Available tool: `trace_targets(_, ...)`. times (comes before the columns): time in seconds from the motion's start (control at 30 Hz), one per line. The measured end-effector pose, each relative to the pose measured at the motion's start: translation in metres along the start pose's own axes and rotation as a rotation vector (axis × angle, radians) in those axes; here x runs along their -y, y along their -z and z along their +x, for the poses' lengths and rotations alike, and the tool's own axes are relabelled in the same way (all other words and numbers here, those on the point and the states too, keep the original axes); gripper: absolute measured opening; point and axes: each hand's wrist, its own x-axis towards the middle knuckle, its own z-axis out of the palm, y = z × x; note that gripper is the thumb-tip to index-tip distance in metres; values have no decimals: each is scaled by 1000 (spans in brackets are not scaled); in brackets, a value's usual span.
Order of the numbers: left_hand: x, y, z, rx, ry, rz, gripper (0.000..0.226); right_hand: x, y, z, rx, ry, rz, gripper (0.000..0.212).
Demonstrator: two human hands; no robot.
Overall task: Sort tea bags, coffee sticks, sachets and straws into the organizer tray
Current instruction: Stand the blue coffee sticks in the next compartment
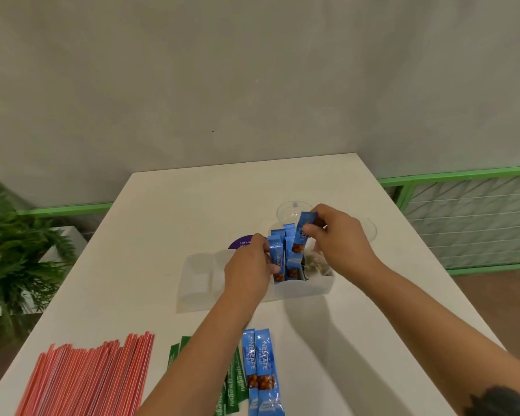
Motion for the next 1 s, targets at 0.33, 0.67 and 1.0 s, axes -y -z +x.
trace_targets(0.33,2,-2,3,9,10,11,32,-21,-36,13,143,-38,-368,18)
trace_targets(0.67,0,-2,4,-8,7,-17,41,-27,-42,10,58,-26,-499,23)
trace_targets(1.0,-3,1,-1,-48,53,-75,58,-26,-42,8,10,-10,-449,48)
